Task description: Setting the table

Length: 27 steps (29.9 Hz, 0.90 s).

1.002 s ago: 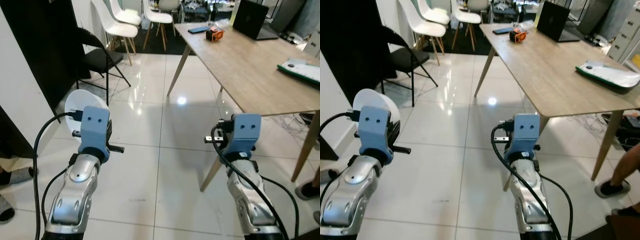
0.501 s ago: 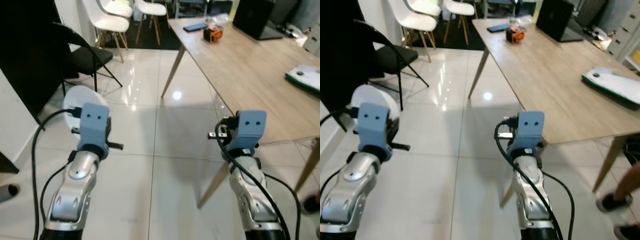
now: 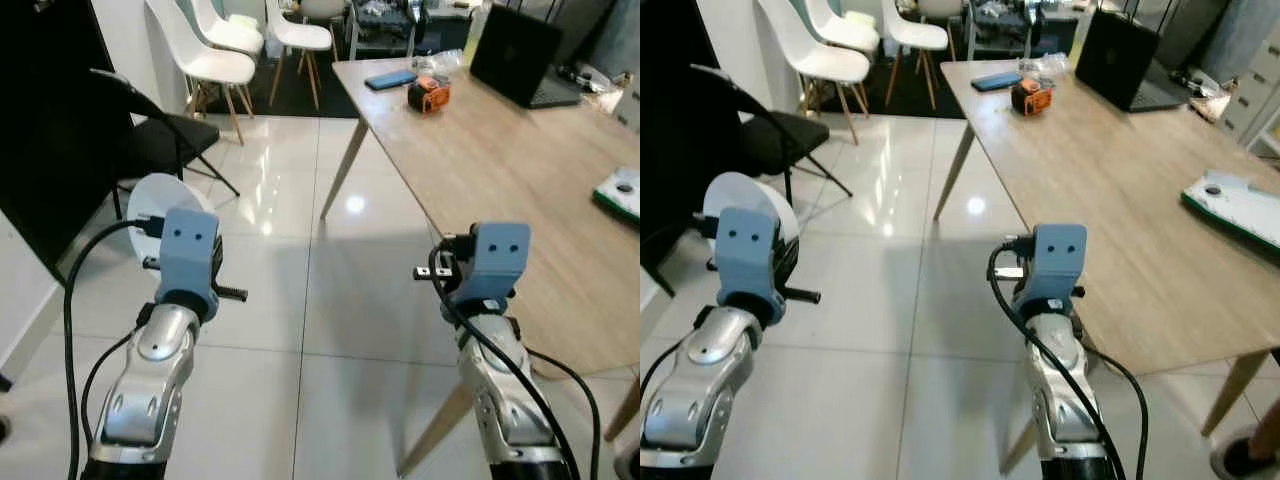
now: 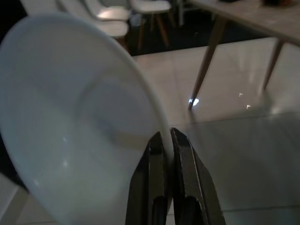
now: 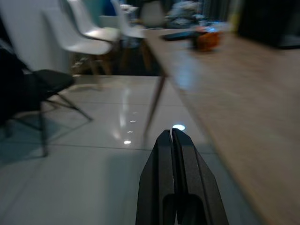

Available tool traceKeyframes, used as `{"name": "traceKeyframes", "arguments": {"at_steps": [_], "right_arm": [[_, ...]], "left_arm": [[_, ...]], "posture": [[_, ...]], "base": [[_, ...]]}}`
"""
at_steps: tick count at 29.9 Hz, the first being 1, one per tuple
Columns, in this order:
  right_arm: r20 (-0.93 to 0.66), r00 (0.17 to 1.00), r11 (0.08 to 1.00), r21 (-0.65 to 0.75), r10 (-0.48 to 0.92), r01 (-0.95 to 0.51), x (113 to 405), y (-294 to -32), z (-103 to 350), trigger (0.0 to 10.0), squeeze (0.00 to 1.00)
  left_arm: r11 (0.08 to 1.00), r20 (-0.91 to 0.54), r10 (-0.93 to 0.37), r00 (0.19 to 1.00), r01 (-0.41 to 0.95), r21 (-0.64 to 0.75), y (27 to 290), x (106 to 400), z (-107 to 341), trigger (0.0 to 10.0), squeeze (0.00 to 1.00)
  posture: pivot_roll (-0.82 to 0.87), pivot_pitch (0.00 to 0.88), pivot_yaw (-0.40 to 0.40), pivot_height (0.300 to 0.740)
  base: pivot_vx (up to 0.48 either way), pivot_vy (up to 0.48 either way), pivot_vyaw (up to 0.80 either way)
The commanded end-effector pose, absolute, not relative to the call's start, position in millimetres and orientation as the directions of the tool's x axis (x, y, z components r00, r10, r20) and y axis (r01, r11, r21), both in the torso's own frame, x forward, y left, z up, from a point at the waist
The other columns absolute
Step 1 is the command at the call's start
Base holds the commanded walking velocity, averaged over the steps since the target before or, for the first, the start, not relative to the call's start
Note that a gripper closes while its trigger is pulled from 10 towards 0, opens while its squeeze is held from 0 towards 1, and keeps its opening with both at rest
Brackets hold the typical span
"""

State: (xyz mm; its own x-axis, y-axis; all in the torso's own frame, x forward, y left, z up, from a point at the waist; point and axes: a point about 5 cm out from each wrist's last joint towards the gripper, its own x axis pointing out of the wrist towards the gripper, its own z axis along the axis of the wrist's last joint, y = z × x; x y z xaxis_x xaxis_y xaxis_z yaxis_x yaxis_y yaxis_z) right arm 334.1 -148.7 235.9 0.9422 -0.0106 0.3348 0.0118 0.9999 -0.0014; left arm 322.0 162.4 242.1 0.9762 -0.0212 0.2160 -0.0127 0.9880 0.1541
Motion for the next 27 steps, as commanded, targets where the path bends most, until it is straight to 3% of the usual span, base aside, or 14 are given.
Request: {"name": "traceKeyframes", "arguments": {"at_steps": [1,27], "right_arm": [[0.311,0.950,1.000,-0.003,-0.018,0.020,333.3,-151.4,228.4,10.0,0.00],[0.323,0.946,1.000,-0.010,-0.007,0.011,335.2,-149.3,229.8,10.0,0.00]], "left_arm": [[0.988,0.212,-0.018,0.977,-0.014,0.151,162.9,320.3,239.8,10.0,0.00],[0.988,0.223,-0.023,0.975,-0.011,0.154,162.2,320.9,241.3,10.0,0.00]], "posture": [[0.05,0.168,0.039,0.740],[0.05,0.146,0.037,0.740]], "base": [[0.435,0.000,0.00],[0.432,0.000,0.00]]}}
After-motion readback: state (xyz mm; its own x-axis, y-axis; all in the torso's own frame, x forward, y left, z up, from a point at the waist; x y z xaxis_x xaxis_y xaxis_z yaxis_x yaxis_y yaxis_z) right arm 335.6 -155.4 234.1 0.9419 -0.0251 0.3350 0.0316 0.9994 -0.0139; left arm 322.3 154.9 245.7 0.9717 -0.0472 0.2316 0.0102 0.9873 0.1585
